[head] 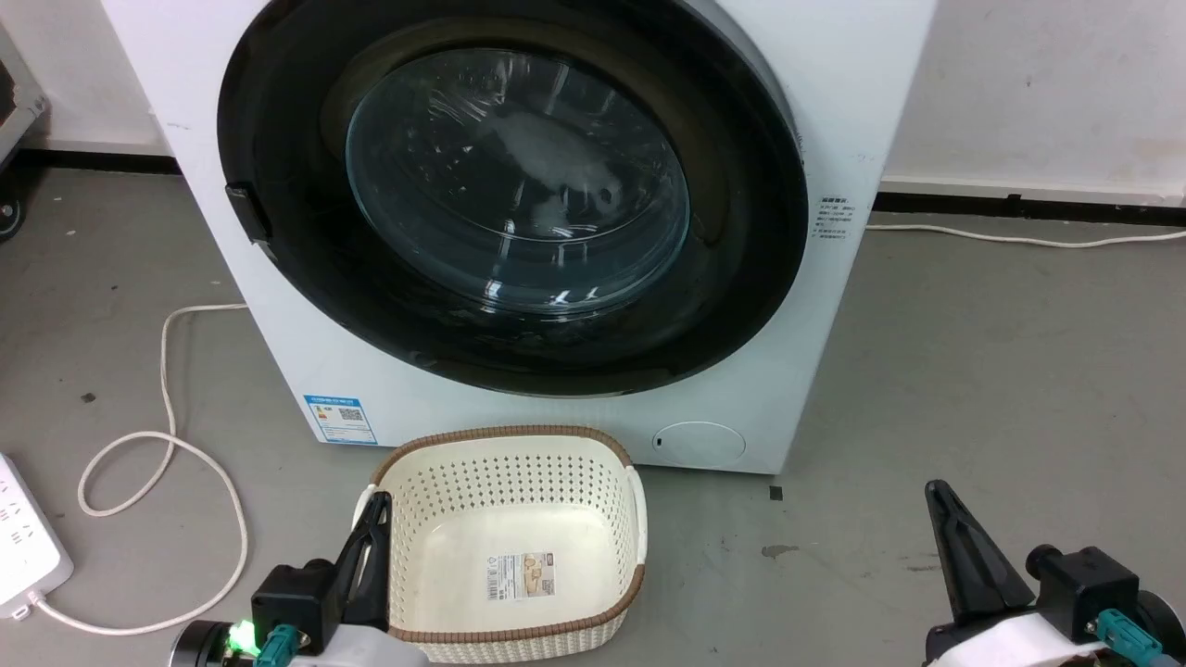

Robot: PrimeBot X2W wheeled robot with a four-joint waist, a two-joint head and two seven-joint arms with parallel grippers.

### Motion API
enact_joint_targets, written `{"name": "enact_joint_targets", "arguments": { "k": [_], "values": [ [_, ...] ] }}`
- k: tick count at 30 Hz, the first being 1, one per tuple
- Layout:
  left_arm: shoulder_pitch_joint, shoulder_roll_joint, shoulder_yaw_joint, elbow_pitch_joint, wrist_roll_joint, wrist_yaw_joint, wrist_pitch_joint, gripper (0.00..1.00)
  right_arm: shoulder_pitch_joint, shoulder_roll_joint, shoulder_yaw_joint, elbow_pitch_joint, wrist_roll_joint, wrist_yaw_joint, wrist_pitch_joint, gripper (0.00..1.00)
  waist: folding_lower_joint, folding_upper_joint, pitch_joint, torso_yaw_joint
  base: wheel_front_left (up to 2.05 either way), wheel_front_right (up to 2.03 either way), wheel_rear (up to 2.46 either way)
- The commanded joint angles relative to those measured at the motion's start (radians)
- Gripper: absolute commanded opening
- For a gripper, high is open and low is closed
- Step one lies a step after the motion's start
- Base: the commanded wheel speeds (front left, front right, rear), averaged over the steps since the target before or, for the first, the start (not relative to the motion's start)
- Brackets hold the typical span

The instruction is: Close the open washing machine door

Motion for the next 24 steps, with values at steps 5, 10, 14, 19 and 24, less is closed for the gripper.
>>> {"name": "enact_joint_targets", "arguments": {
  "k": [5,10,14,19,24],
  "values": [
    [-0.012,0.0,0.004,-0.011,0.011,0.008,0.012,0.0,-0.018,0.003,0.003,-0.011,-0.012,0.0,0.013,0.0,0.0,0.0,0.001,0.0,0.0,0.0,0.0],
    [-0.014,0.0,0.006,-0.016,0.014,0.01,0.023,0.0,-0.021,0.003,0.005,-0.014,-0.016,0.0,0.023,0.0,0.0,0.0,0.002,0.0,0.0,0.0,0.0],
    [-0.016,0.0,0.007,-0.019,0.016,0.013,0.031,0.0,-0.023,0.003,0.006,-0.017,-0.02,0.0,0.031,0.0,0.0,0.0,0.002,0.0,0.0,0.0,0.0],
    [-0.019,-0.001,0.009,-0.024,0.019,0.016,0.041,0.0,-0.025,0.003,0.008,-0.02,-0.024,0.0,0.042,0.0,0.0,0.0,0.003,0.0,0.0,0.0,0.0],
    [-0.021,-0.001,0.012,-0.029,0.021,0.018,0.051,0.0,-0.028,0.003,0.009,-0.023,-0.029,0.0,0.052,0.0,0.0,0.0,0.004,0.0,0.0,0.0,0.0]
  ]
}}
